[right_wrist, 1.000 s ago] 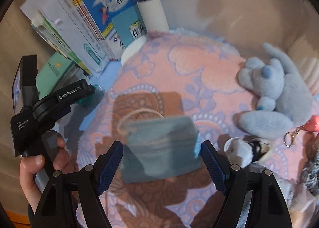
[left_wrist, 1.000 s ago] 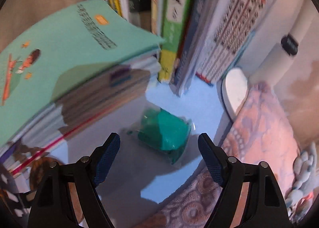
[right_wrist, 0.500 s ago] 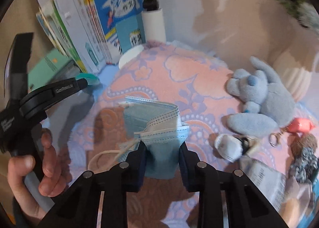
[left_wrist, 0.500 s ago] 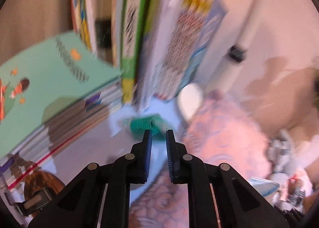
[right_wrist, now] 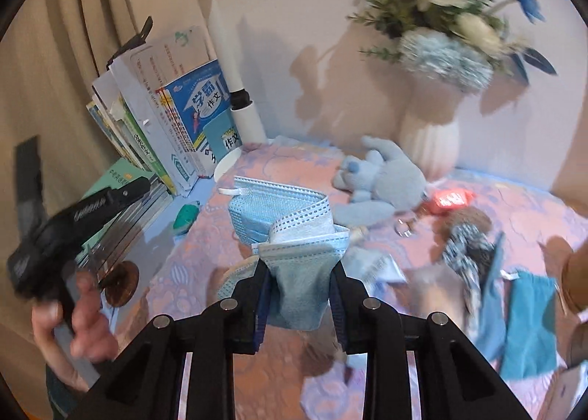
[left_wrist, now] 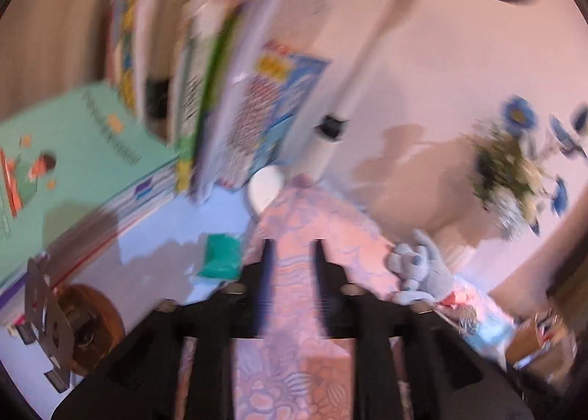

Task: Organize soft objects
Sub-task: 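Grasp the green packet with the left tool and lift it, then carry the green packet and blue mask to the basket and release both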

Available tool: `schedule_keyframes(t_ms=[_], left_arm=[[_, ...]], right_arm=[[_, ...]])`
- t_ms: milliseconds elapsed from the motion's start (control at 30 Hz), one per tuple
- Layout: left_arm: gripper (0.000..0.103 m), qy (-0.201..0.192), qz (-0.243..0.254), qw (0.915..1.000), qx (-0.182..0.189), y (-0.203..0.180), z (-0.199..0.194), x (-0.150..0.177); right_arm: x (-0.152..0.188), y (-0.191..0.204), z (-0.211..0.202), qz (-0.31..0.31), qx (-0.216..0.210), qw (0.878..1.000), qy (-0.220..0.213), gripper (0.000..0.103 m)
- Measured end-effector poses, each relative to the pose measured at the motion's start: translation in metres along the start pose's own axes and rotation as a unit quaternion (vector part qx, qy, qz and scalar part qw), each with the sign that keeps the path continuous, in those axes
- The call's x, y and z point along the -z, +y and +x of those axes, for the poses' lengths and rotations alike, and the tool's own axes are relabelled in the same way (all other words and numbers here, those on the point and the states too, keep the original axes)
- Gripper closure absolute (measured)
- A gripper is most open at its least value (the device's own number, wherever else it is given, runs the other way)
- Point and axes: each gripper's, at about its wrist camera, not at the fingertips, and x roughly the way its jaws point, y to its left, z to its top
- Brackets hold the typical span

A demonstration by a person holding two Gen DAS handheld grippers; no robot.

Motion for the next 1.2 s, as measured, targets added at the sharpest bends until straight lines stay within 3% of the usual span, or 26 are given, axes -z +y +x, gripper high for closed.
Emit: schedule_keyframes(t_ms=[67,100,133,200,267,333,367,400,433,467,633,800,933,1000,1067,1200], left_arm=[[0.048,0.026,-0.036,0.9989,-0.018,0.02,0.02,-0.004],[0.035,0.038,-0.051,0.9977,-0.023,0.026,0.029,-0.005],[0.03,0.047,-0.06,0.9966,-0.028,0.03,0.036,-0.004],[0.03,0.065,-0.063,0.9953,-0.036,0.034,0.055,-0.002],[0.03,0.09,-0.04,0.9923,-0.075,0.031,0.08,-0.001],[0.032,0.099,-0.021,0.9878,-0.119,0.029,0.097,0.001],[0.033,0.107,-0.01,0.9867,-0.122,0.027,0.105,0.002],[0.04,0.111,-0.007,0.9863,-0.122,0.028,0.109,0.003],[0.058,0.117,-0.005,0.9853,-0.125,0.029,0.113,0.005],[0.068,0.123,0.001,0.9836,-0.132,0.028,0.117,0.007],[0.069,0.087,0.038,0.9852,-0.142,0.01,0.099,0.01],[0.07,0.039,0.08,0.9923,-0.086,-0.03,0.041,0.017],[0.07,0.039,0.121,0.9918,0.002,-0.076,-0.008,0.047],[0.07,0.06,0.154,0.9851,0.048,-0.104,-0.024,0.08],[0.07,0.085,0.171,0.9781,0.083,-0.122,-0.032,0.108],[0.069,0.115,0.214,0.9595,0.142,-0.161,-0.049,0.158]], right_arm=[[0.006,-0.005,0.001,0.005,0.001,1.0,0.007,0.074],[0.01,-0.007,0.001,0.007,-0.001,1.0,0.012,0.074],[0.012,-0.009,0.002,0.01,-0.005,1.0,0.015,0.074],[0.015,-0.014,0.005,0.011,-0.011,1.0,0.019,0.074],[0.016,-0.017,0.01,0.01,-0.014,1.0,0.024,0.074],[0.016,-0.021,0.015,0.011,-0.019,0.999,0.028,0.074],[0.016,-0.023,0.016,0.01,-0.02,0.999,0.028,0.074],[0.016,-0.024,0.018,0.009,-0.019,0.999,0.028,0.074],[0.016,-0.026,0.019,0.008,-0.018,0.999,0.029,0.074],[0.016,-0.028,0.02,0.009,-0.016,0.999,0.03,0.074],[0.017,-0.045,0.012,0.044,-0.031,0.998,0.023,0.074],[0.025,-0.067,-0.022,0.093,-0.033,0.995,0.001,0.074],[0.047,-0.089,-0.067,0.131,-0.013,0.991,-0.019,0.074],[0.063,-0.104,-0.081,0.155,-0.009,0.988,-0.016,0.074],[0.086,-0.122,-0.085,0.185,0.019,0.982,0.01,0.074],[0.133,-0.149,-0.071,0.231,0.025,0.969,0.08,0.074]])
